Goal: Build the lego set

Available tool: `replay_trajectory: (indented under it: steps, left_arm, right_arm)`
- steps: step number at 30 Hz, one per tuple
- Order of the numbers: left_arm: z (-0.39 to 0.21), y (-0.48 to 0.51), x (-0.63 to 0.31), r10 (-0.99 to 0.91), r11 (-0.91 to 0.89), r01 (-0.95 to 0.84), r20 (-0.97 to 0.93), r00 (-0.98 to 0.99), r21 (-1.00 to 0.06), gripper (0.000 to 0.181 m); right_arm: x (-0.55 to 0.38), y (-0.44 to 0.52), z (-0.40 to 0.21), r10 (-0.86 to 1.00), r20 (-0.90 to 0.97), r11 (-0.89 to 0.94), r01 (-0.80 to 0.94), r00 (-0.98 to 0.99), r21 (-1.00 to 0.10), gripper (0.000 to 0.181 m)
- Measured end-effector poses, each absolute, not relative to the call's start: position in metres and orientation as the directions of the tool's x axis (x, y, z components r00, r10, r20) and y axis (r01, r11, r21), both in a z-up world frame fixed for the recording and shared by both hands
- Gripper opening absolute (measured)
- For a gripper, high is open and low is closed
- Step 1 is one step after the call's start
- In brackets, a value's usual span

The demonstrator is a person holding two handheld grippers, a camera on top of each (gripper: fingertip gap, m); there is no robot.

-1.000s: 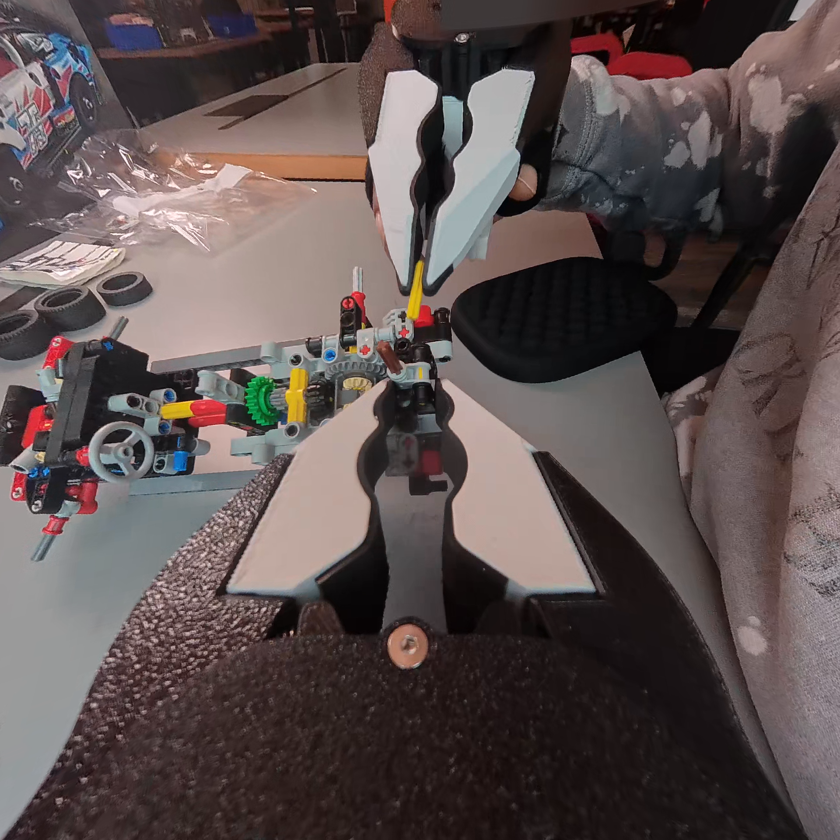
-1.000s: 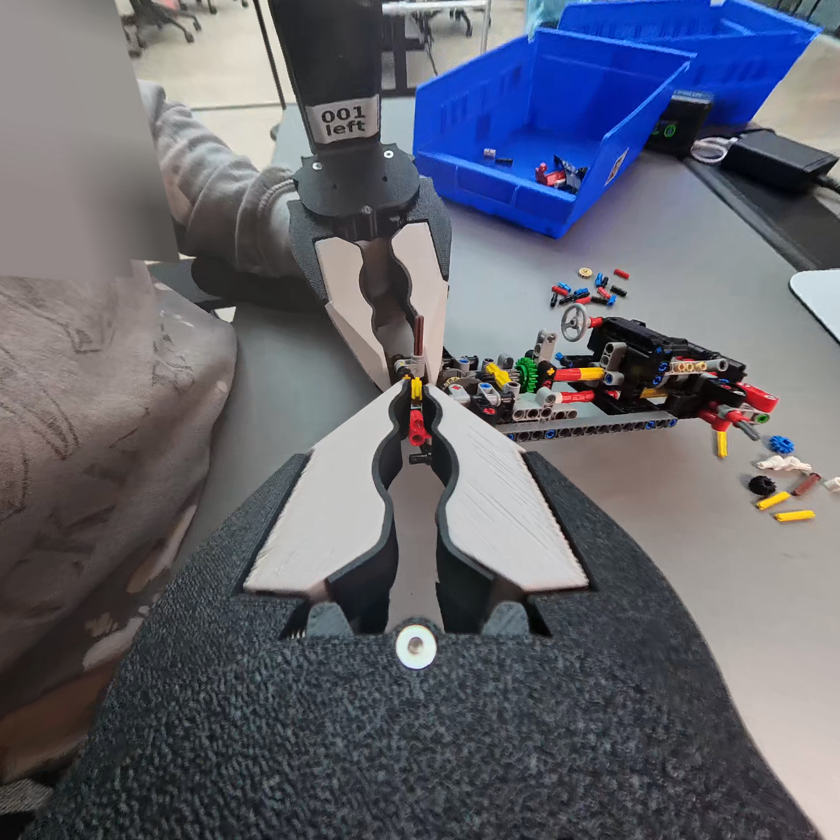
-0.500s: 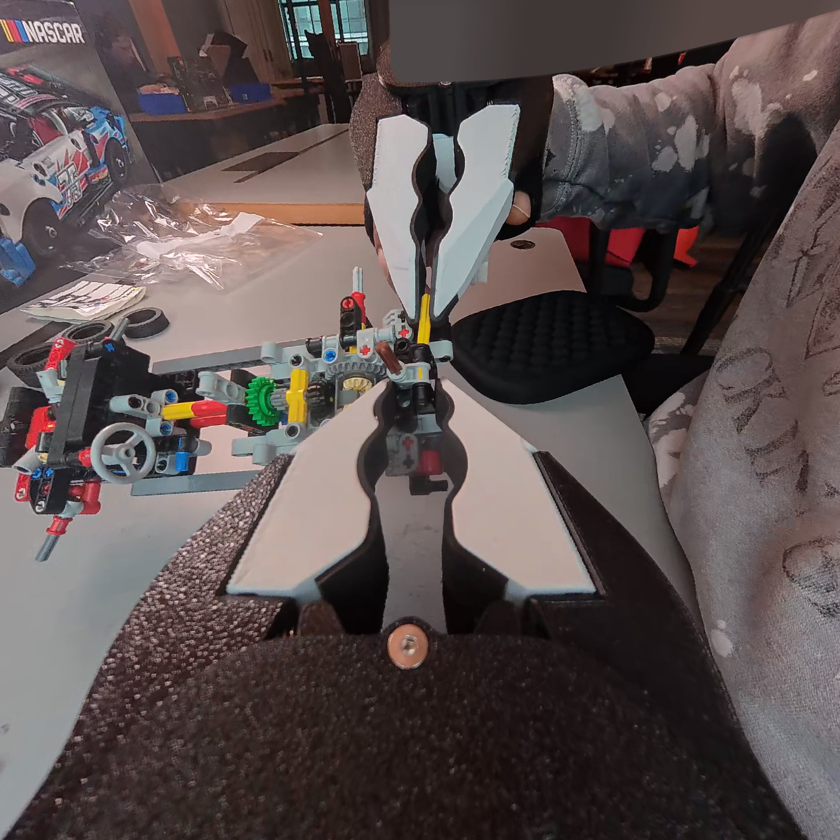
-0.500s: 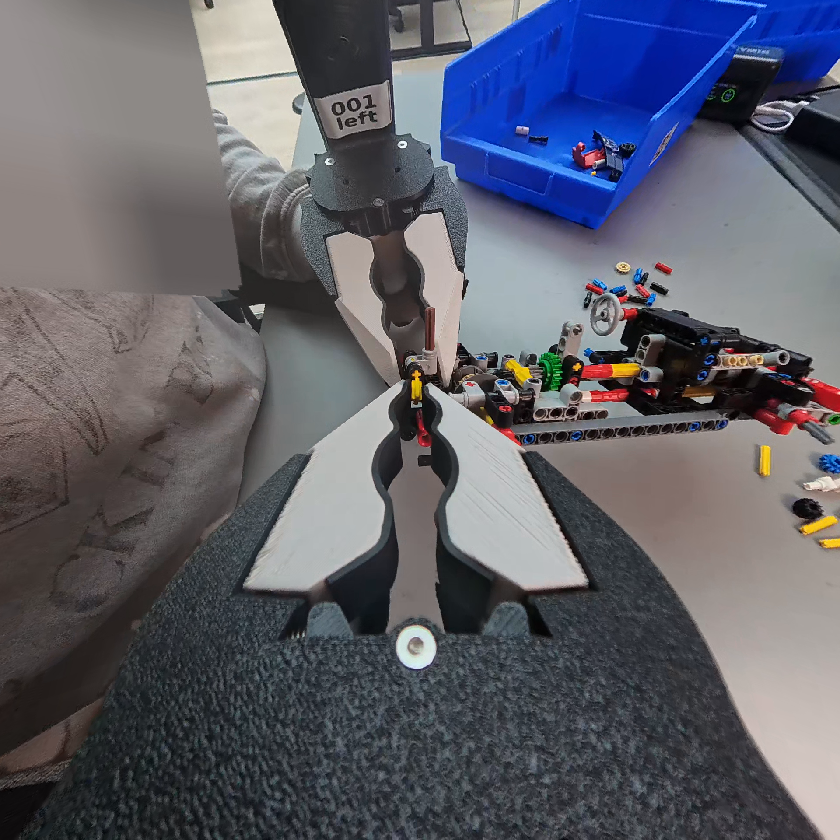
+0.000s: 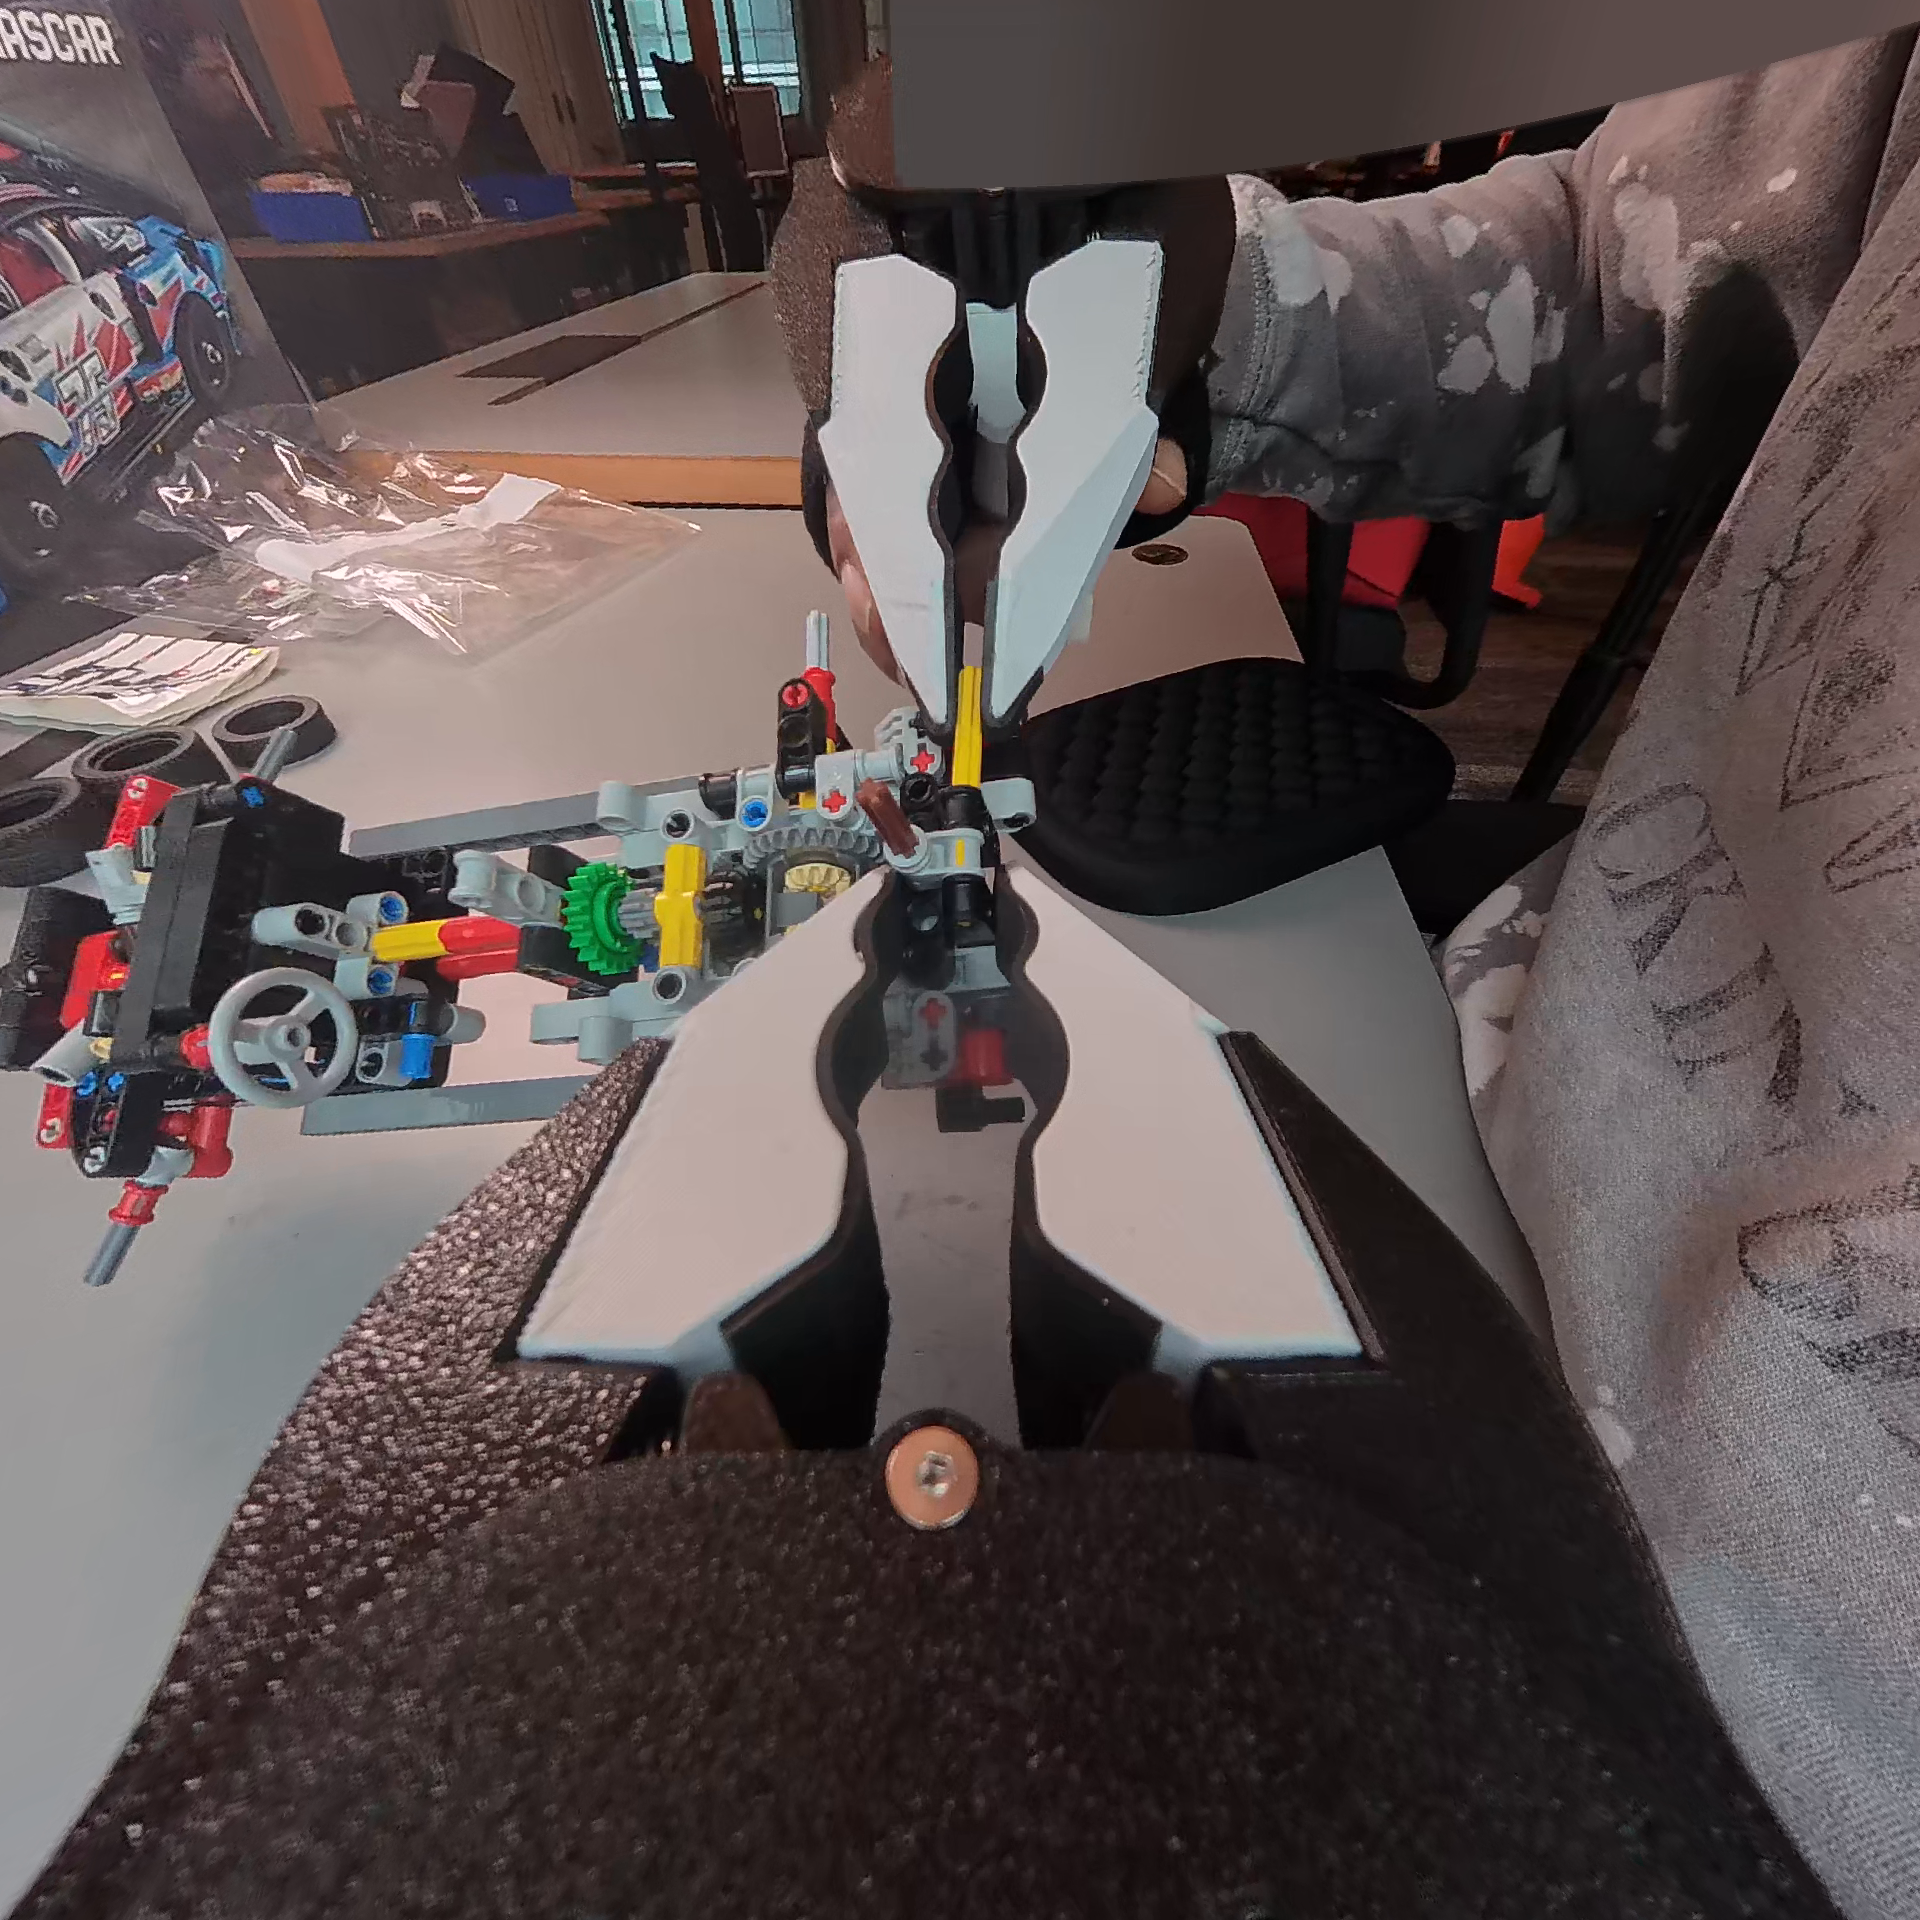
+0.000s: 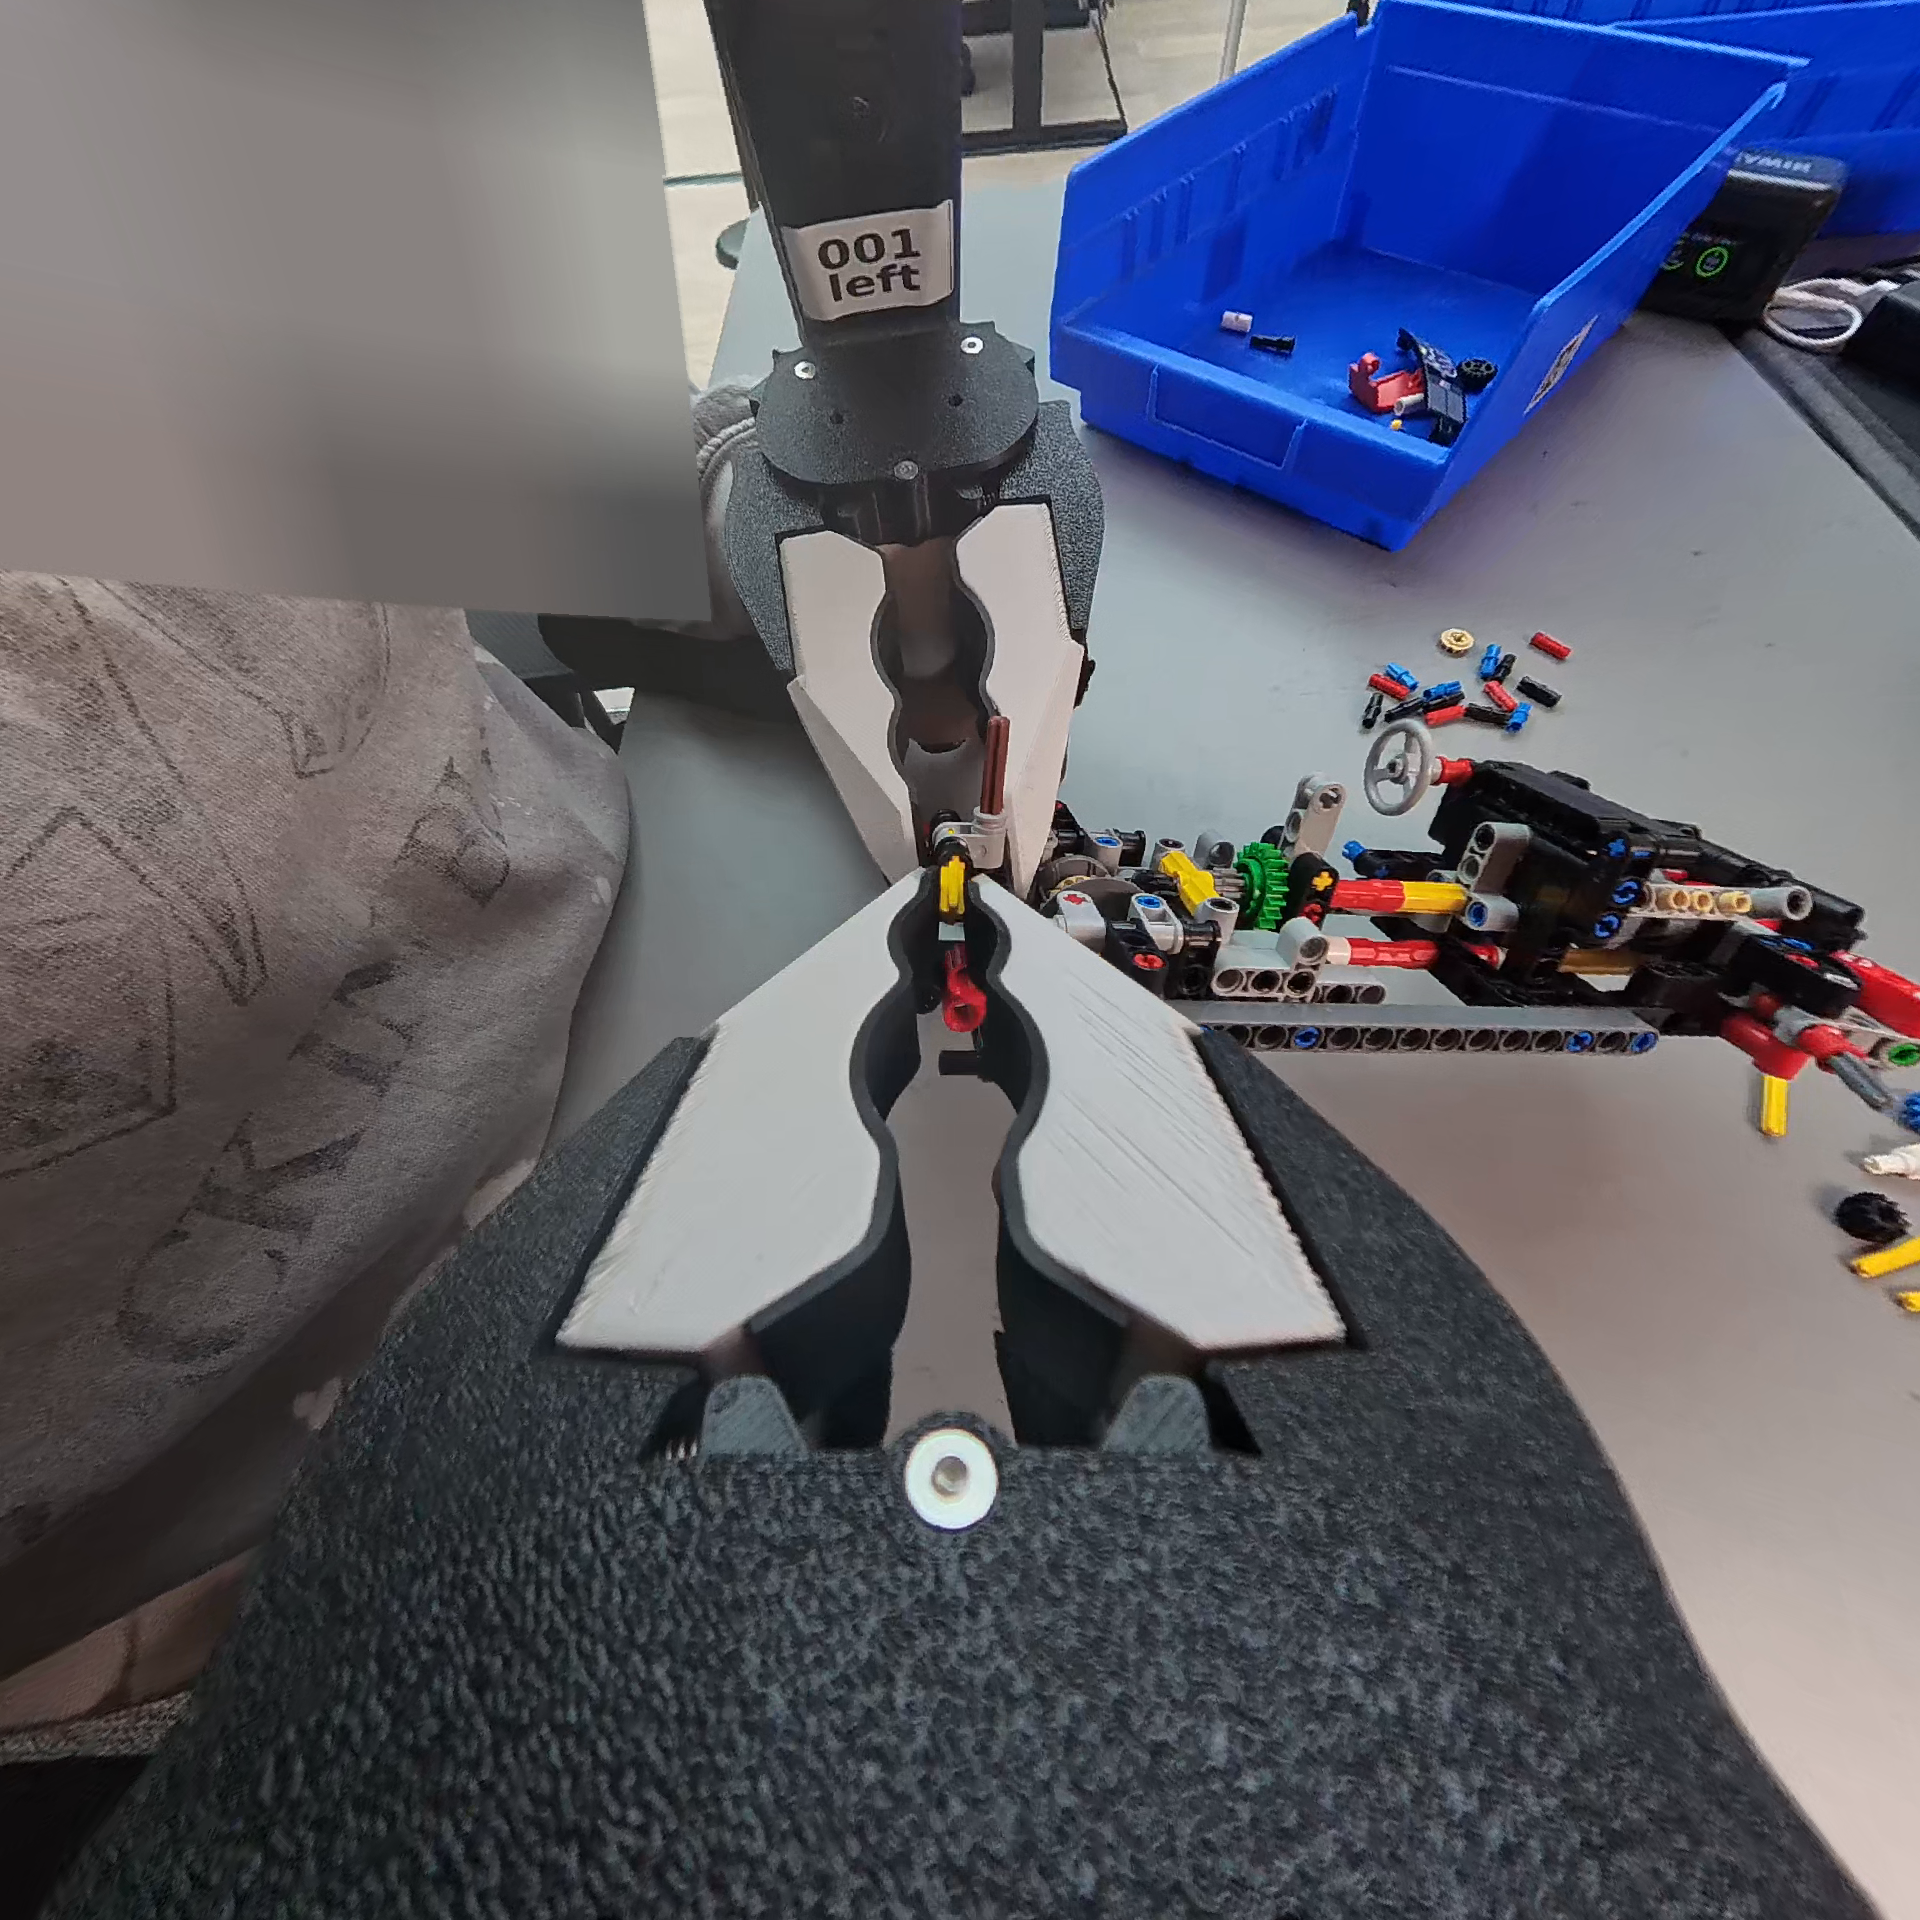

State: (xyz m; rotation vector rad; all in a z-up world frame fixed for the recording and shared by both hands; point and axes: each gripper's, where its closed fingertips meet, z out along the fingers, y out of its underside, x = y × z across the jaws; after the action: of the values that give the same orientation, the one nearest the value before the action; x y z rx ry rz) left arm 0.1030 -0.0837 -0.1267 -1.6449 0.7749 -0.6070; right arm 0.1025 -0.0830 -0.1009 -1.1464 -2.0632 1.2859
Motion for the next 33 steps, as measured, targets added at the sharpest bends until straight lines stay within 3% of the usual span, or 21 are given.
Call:
replay_trajectory:
  steps: [19,33]
  left_arm:
    - [-0.144,-0.090,0.106,-0.782,-0.184,-0.233,-0.001,0.623,-0.955,0.014]
    - [-0.140,-0.092,0.106,-0.795,-0.211,-0.193,0.053,0.605,-0.958,0.012]
  right_arm:
    - [0.104,-0.091,-0.116,0.804,0.049,0.334,0.382,-0.593,-0.862,0.000]
    - [0.101,-0.096,-0.112,0.771,0.185,0.408,0.250,-0.609,-0.878,0.000]
